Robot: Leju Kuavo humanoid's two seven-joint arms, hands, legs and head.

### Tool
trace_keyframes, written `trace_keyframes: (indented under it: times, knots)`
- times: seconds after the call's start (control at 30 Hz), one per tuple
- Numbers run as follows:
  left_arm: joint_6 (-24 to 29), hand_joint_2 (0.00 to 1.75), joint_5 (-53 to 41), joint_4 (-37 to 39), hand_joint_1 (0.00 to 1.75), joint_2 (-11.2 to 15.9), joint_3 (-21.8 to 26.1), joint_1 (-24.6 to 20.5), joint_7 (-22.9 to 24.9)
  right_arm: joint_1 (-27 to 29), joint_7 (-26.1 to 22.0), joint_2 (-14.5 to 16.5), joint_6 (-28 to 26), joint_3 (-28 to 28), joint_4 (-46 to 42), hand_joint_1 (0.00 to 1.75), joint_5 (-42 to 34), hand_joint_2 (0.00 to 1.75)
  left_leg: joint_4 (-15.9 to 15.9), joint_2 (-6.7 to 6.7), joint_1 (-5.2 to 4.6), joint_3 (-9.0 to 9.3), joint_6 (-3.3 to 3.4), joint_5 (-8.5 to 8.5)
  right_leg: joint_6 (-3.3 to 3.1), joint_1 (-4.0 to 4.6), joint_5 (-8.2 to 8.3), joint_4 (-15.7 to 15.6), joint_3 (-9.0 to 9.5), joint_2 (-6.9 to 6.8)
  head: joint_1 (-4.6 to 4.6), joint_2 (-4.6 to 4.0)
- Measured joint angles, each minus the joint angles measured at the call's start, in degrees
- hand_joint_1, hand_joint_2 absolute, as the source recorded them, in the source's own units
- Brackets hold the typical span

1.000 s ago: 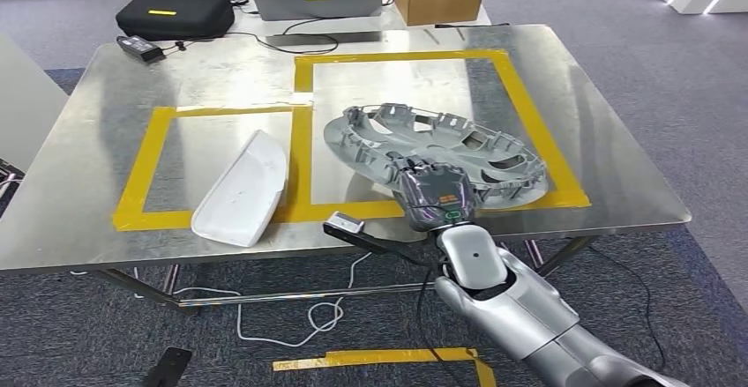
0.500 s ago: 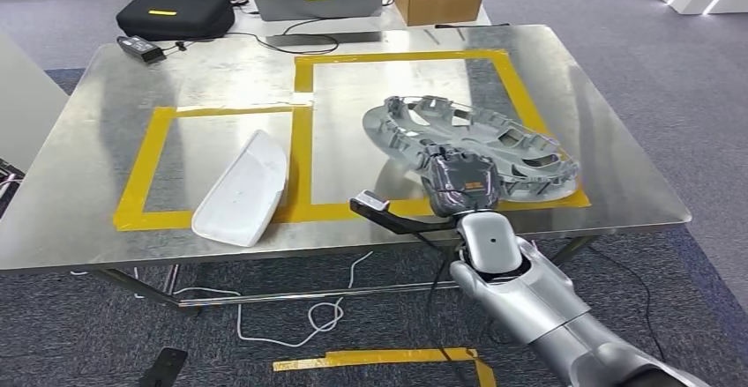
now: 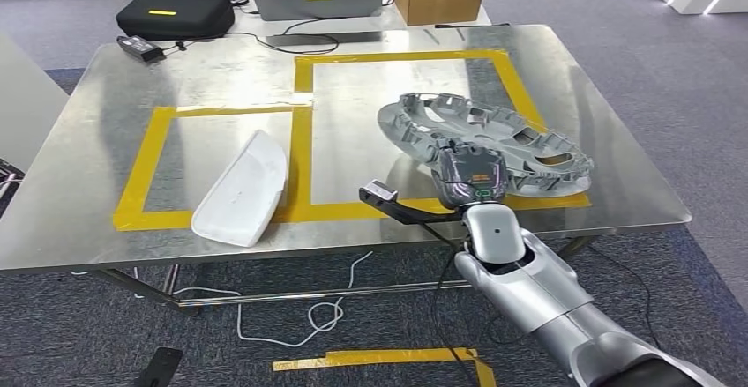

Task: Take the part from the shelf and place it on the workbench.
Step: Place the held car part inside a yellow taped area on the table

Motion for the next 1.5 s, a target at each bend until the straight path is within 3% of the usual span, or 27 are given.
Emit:
trace_keyframes:
  times: [0.7, 0.83, 0.87, 1.0, 1.5]
  knots:
    - [-0.9, 0.00, -1.1, -0.1, 0.00, 0.0, 1.0, -1.0, 0.1, -3.6, -2.6, 1.1, -0.4, 5.3, 3.4, 1.75, 0.0, 1.75, 0.0, 0.00, 0.00, -0.02, 0.00, 0.00, 0.00, 0.00, 0.00, 0.0, 0.00, -0.01, 0.00, 0.00]
    - [-1.3, 1.75, -1.2, -0.1, 0.00, 0.0, 1.1, -1.1, 0.3, -3.9, -2.6, 1.2, -0.9, 5.7, 4.0, 0.00, 0.1, 0.00, 0.0, 0.00, -0.01, -0.02, 0.00, 0.00, 0.00, 0.00, 0.00, 0.0, 0.00, 0.00, -0.01, 0.00]
    - [-1.7, 1.75, -1.2, -0.1, 0.00, 0.0, 1.1, -1.1, 0.2, -4.1, -2.7, 1.2, -1.1, 5.9, 4.2, 0.00, 0.1, 0.00, 0.0, 0.00, -0.01, -0.02, 0.00, 0.00, 0.00, 0.00, 0.00, 0.0, 0.00, 0.00, -0.01, 0.00]
    - [-3.1, 0.00, -1.4, -0.1, 0.00, 0.2, 1.1, -1.4, 0.2, -4.8, -2.8, 1.3, -1.2, 6.1, 4.5, 0.00, 0.2, 0.00, 0.0, 0.00, 0.00, -0.01, 0.00, 0.00, 0.00, 0.00, 0.00, 0.0, 0.00, 0.00, -0.01, 0.00]
    - [-3.1, 0.00, -1.4, -0.1, 0.00, 0.2, 1.1, -1.6, 2.3, -5.6, -2.9, 1.4, -0.9, 6.8, 4.5, 0.00, 0.2, 0.00, 0.0, 0.00, 0.00, 0.00, 0.00, 0.01, 0.00, 0.00, 0.01, 0.0, 0.01, 0.00, -0.01, 0.00]
